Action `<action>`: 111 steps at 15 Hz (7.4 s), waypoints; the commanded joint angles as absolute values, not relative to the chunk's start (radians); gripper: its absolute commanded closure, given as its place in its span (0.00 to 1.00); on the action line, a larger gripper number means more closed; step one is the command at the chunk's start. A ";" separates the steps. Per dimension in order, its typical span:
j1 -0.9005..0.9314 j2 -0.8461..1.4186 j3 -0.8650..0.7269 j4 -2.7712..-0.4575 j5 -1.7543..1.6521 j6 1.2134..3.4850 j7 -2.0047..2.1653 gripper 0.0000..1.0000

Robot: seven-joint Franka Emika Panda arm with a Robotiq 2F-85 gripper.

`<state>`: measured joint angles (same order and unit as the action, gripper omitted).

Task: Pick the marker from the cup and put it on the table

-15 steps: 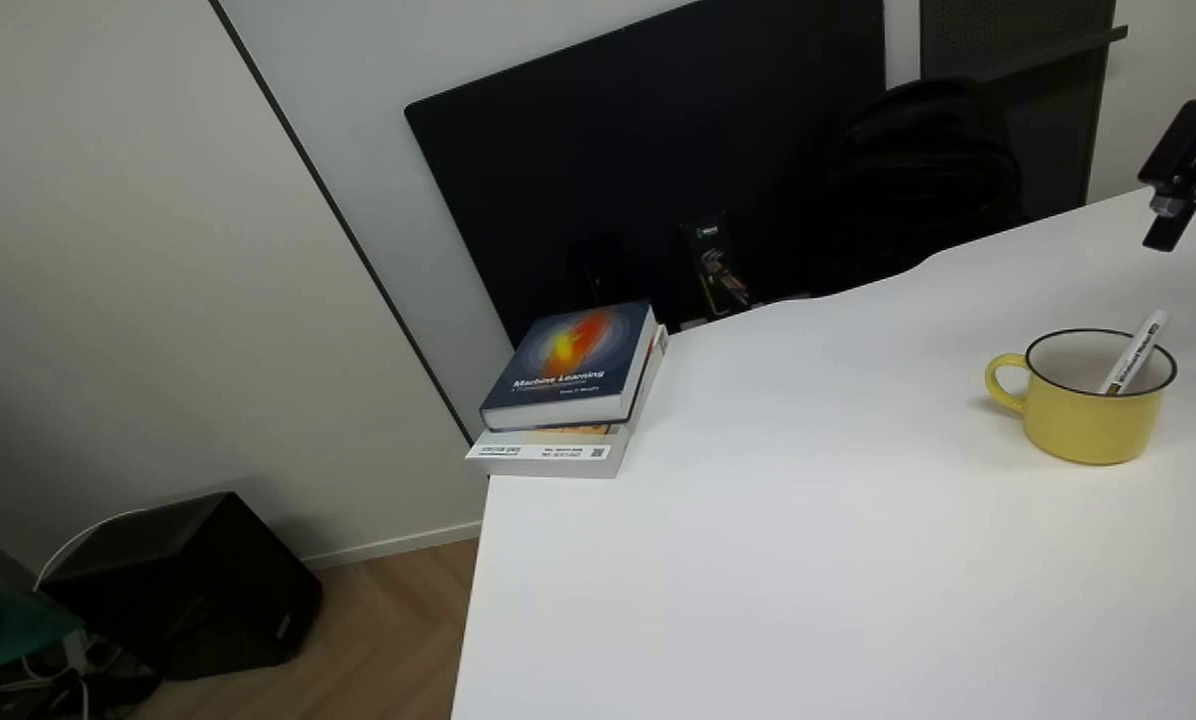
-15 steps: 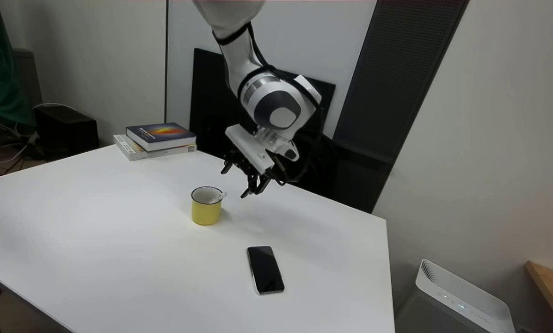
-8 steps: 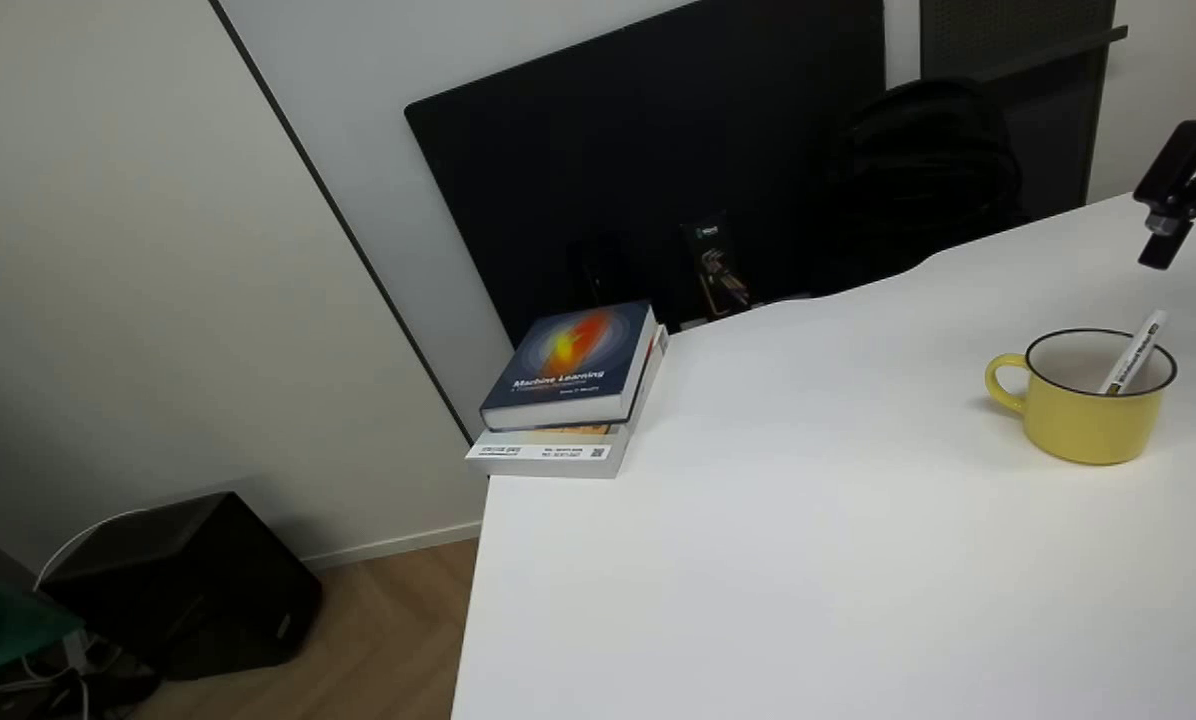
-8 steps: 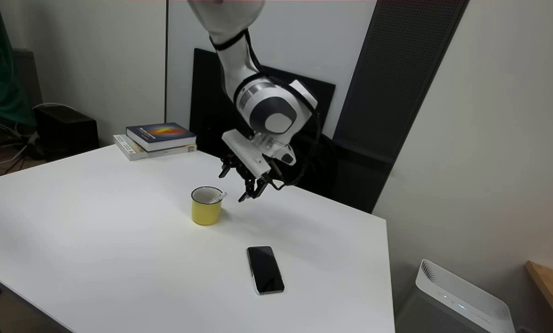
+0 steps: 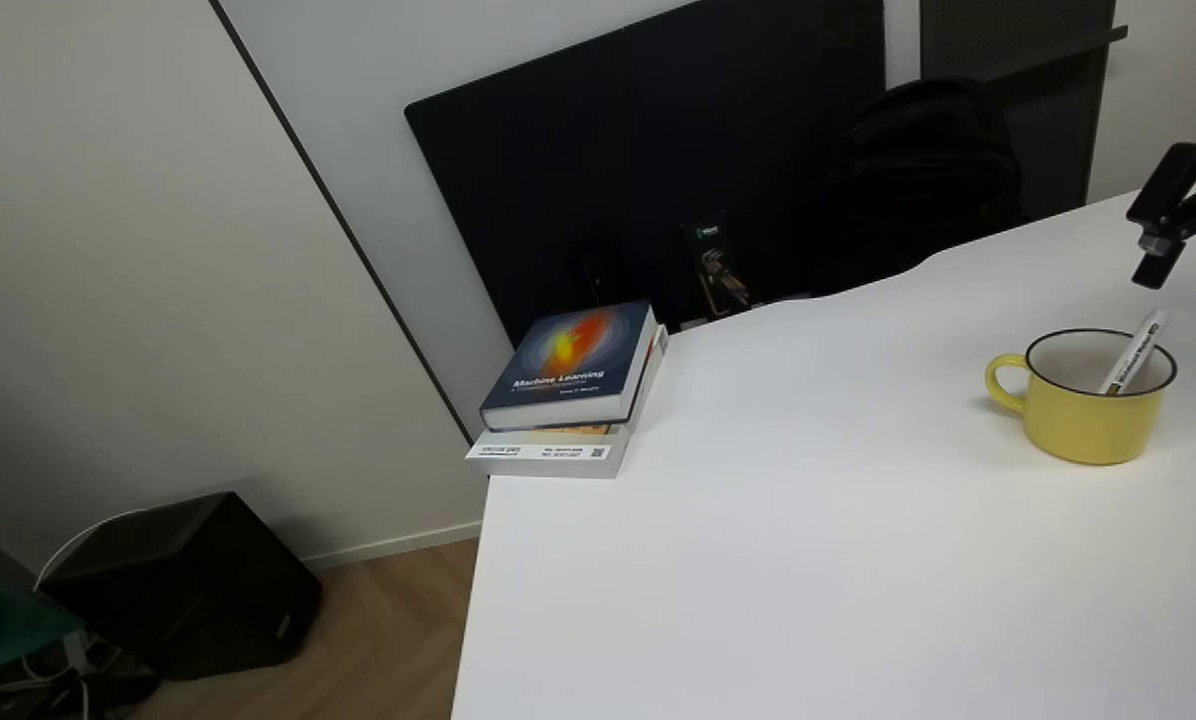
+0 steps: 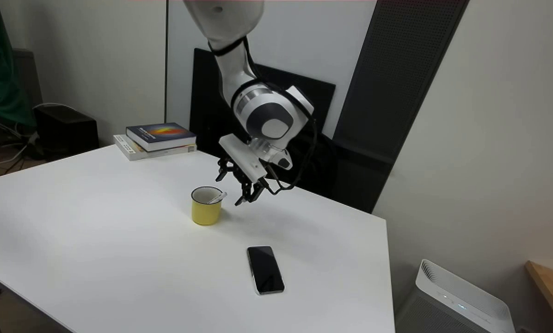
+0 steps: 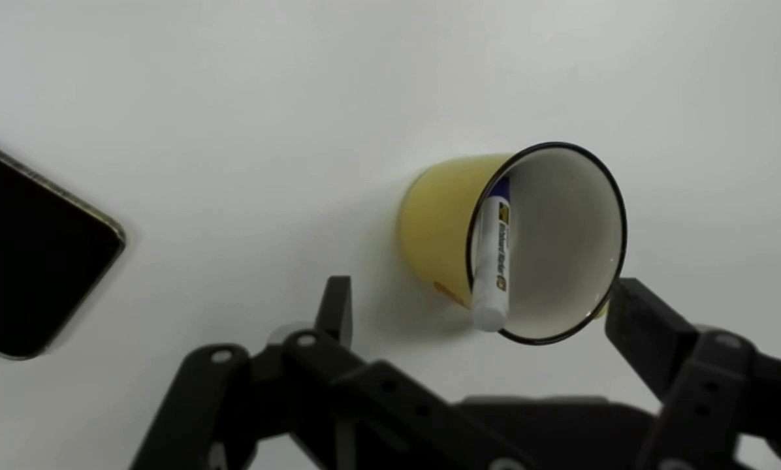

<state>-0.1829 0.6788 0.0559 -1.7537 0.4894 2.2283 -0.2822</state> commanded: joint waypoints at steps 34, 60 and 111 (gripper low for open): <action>-0.223 0.751 0.107 -1.731 0.477 2.330 -0.338 0.47; -0.146 0.717 0.100 -1.626 0.368 2.208 -0.247 0.95; -0.109 0.761 -0.035 -1.750 0.203 1.704 -0.071 0.31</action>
<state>-0.1158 0.7554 -0.0329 -1.7698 0.2138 1.7001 -0.1112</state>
